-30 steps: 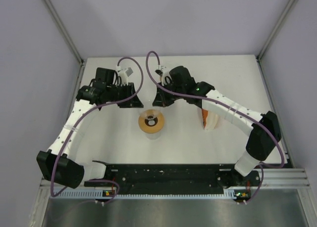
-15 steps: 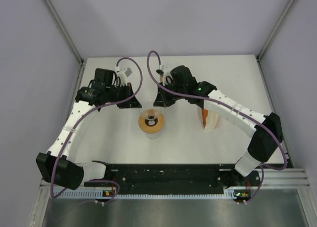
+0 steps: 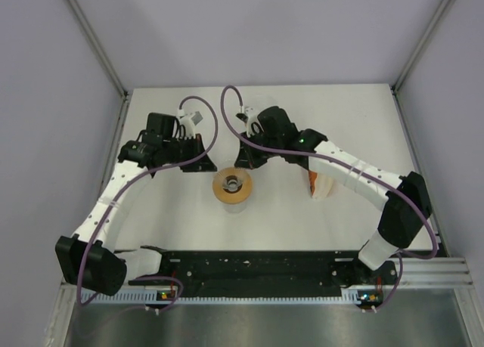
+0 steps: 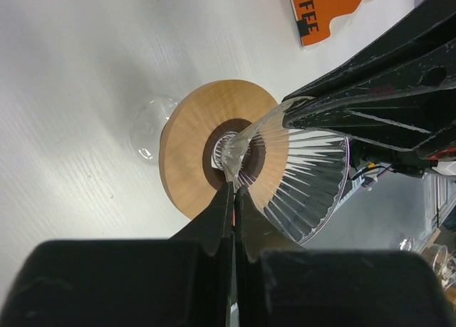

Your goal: Place the coffee filter in the dripper

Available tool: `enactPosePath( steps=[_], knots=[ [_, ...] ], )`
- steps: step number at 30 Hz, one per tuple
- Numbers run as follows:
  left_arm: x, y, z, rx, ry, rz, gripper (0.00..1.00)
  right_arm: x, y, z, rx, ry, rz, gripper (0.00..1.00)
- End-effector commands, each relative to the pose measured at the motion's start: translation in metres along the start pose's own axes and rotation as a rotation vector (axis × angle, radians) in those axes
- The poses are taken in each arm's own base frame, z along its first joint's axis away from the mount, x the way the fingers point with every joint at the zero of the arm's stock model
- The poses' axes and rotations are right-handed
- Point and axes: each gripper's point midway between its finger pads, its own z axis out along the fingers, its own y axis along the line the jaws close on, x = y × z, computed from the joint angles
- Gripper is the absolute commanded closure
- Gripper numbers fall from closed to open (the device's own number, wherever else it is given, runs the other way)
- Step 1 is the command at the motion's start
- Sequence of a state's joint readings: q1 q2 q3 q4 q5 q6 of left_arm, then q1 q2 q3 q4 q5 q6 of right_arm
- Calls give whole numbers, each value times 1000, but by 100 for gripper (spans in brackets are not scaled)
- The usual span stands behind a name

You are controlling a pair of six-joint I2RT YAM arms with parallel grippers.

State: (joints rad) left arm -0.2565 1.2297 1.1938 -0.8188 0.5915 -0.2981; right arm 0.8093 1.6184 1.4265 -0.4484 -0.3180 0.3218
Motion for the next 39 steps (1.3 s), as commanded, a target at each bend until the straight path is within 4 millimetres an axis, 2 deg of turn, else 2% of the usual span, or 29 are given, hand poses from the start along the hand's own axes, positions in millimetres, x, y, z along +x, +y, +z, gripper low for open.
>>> enactPosePath(
  steps=[1, 8, 16, 21, 25, 29, 34, 39],
  knots=[
    [8, 7, 6, 5, -6, 67, 100, -12, 2, 5, -5, -54, -47, 100],
    [21, 31, 23, -35, 45, 94, 100, 19, -16, 16, 37, 11, -36, 100],
    [29, 33, 25, -24, 55, 118, 100, 58, -39, 32, 80, 70, -12, 100],
    [33, 33, 25, -5, 61, 158, 100, 64, -43, 32, 85, 31, -2, 100],
    [40, 44, 32, -31, 79, 222, 100, 67, -50, 33, 123, 11, -24, 100],
    [48, 57, 37, -64, 111, 295, 100, 68, -46, 36, 144, 6, -72, 100],
    [74, 67, 41, -49, 229, 304, 100, 71, -49, 40, 160, 21, -93, 100],
    [69, 59, 39, -22, 206, 314, 100, 79, -51, 42, 159, 36, -90, 100]
  ],
)
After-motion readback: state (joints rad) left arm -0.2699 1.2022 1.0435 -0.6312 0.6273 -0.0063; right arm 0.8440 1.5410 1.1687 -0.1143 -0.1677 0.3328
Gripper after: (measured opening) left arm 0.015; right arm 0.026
